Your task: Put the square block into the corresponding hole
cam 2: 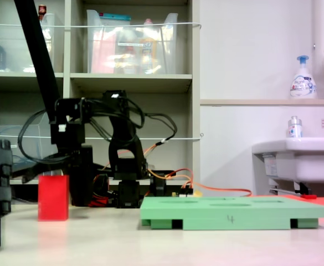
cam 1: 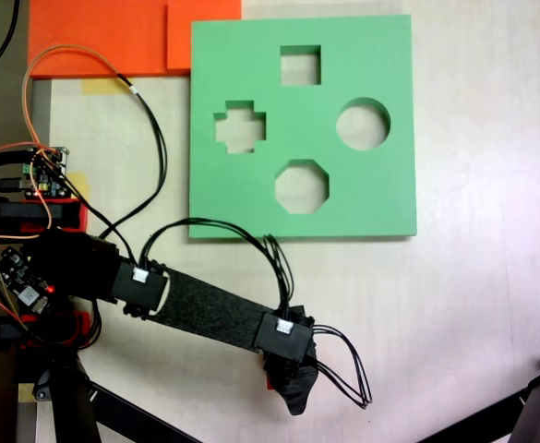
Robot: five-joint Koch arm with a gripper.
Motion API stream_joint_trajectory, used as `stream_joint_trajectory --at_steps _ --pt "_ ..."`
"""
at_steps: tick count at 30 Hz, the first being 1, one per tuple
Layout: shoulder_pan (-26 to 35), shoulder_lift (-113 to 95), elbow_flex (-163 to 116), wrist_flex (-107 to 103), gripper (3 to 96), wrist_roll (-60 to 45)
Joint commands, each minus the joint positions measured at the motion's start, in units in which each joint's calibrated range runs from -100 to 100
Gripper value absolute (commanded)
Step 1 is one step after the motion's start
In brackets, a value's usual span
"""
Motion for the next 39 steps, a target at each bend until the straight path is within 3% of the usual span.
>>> stream_joint_trajectory --at_steps 1,3,8,11,19,24,39 --pt "-0.44 0.31 0.88 2.82 88.6 -0.34" --pt "-0.44 0.31 0.48 3.4 87.4 -0.34" --pt "-1.07 0.45 -1.41 3.4 61.7 -0.39" --pt "-1.42 0.45 -3.8 3.5 52.1 -0.63" --pt "-1.81 -0.38 -10.18 3.4 42.0 -1.56" --pt "-1.9 -1.36 -12.38 3.11 28.9 -1.42" --pt "-2.0 -16.72 -14.97 -4.01 22.6 0.39"
